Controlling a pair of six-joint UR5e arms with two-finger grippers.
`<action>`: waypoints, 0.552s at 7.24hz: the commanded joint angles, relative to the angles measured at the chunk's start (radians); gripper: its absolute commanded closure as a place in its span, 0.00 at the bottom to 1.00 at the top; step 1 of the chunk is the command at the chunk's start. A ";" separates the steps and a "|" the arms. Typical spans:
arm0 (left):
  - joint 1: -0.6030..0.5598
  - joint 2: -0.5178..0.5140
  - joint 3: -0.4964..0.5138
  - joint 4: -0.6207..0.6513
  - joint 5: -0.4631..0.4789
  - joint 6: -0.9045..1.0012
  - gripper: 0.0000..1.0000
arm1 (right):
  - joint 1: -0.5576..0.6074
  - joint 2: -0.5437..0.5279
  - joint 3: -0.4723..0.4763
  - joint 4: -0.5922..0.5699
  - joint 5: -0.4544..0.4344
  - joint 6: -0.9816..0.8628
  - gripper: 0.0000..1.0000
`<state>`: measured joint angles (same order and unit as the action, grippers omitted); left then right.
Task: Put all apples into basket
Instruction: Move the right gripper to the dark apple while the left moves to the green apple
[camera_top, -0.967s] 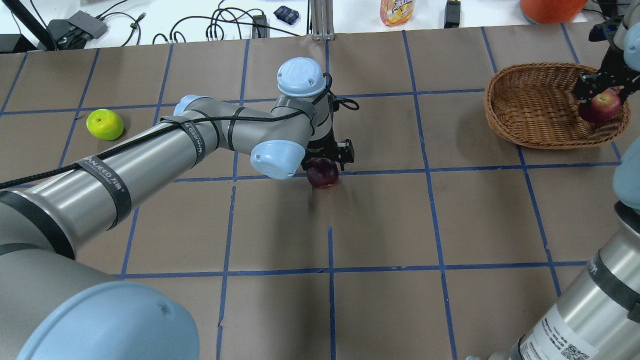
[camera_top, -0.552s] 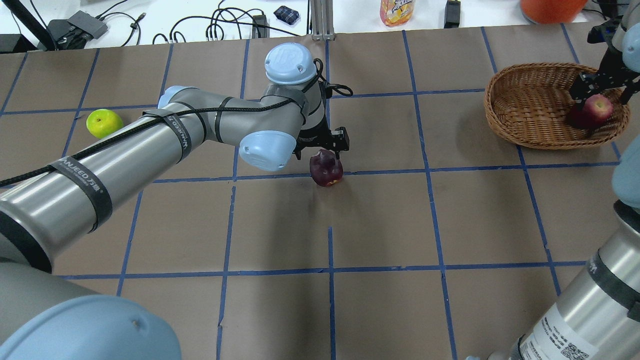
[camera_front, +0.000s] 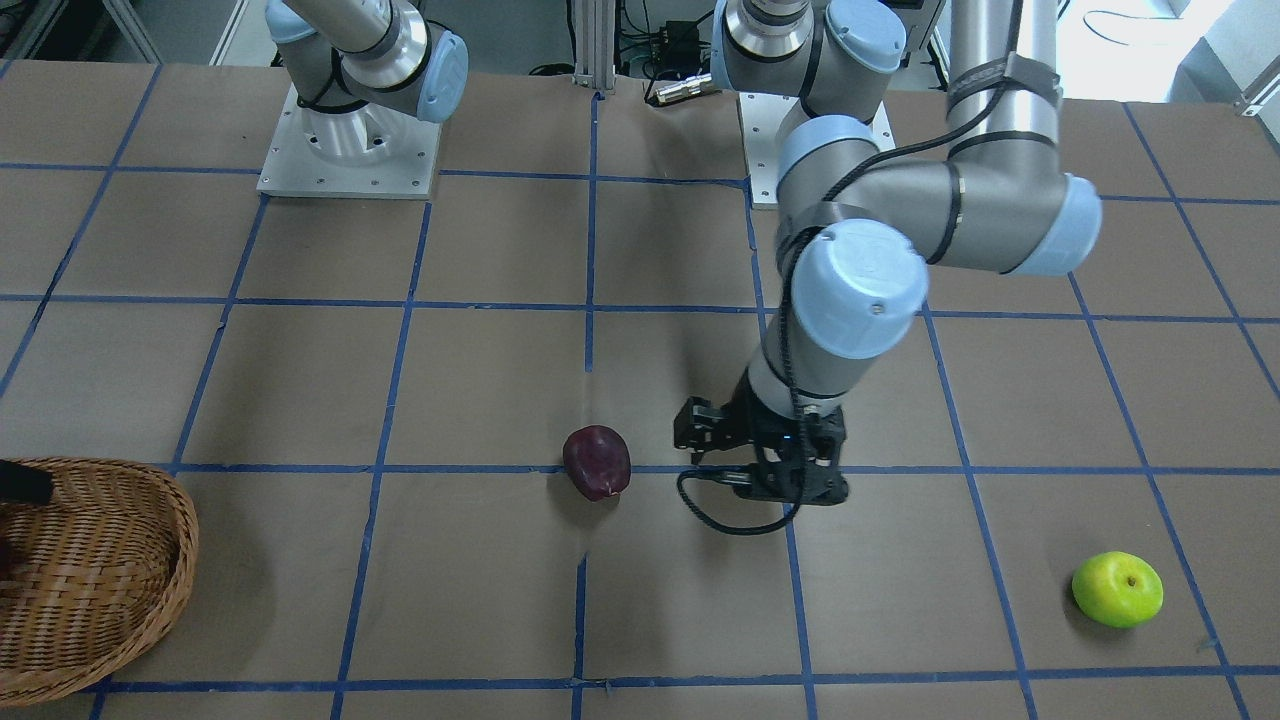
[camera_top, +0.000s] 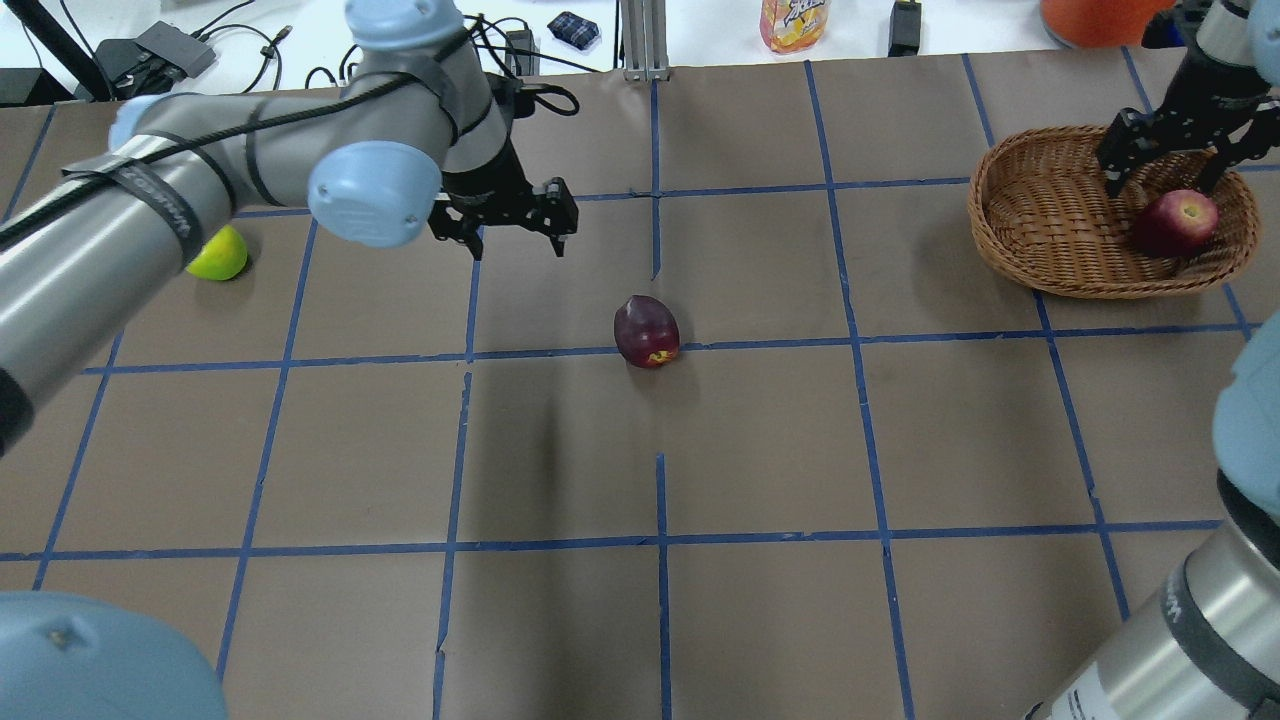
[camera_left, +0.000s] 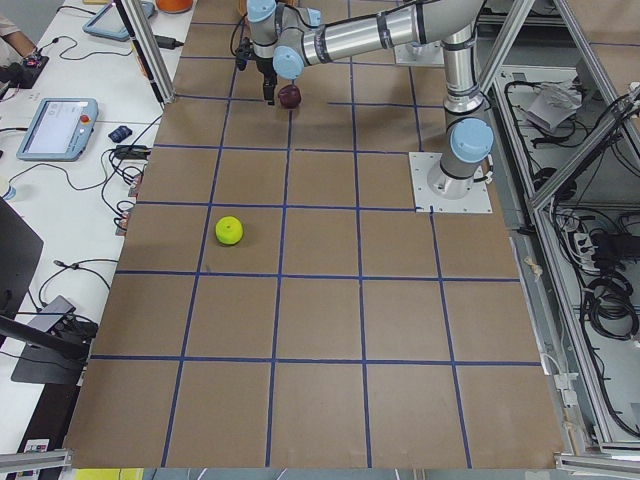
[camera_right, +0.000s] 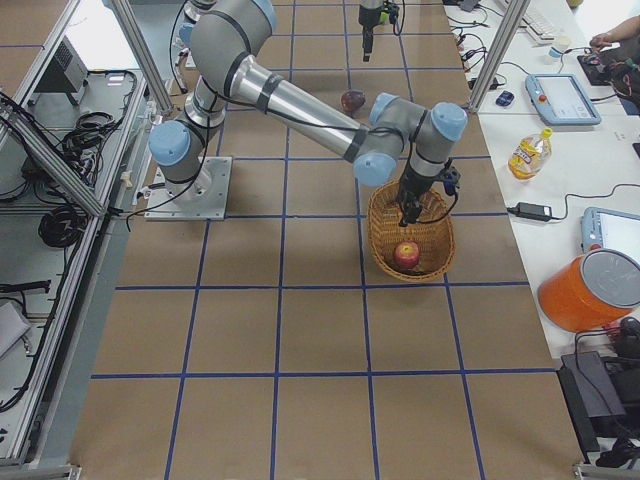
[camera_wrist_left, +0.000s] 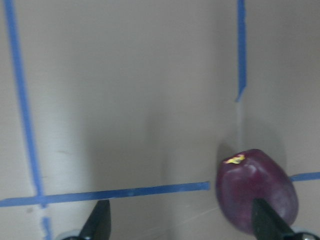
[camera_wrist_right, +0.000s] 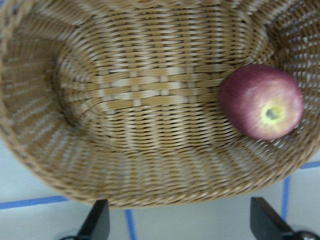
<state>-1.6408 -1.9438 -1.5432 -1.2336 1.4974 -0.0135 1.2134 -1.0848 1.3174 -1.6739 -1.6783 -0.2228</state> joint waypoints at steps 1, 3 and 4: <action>0.207 -0.003 0.026 -0.043 0.021 0.160 0.00 | 0.204 -0.053 0.011 0.105 0.097 0.344 0.00; 0.338 -0.081 0.133 -0.026 0.047 0.499 0.00 | 0.378 -0.070 0.011 0.094 0.101 0.388 0.00; 0.381 -0.133 0.197 -0.002 0.151 0.574 0.00 | 0.473 -0.061 0.011 0.079 0.101 0.431 0.00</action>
<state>-1.3245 -2.0166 -1.4221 -1.2562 1.5607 0.4191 1.5694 -1.1480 1.3281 -1.5813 -1.5796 0.1611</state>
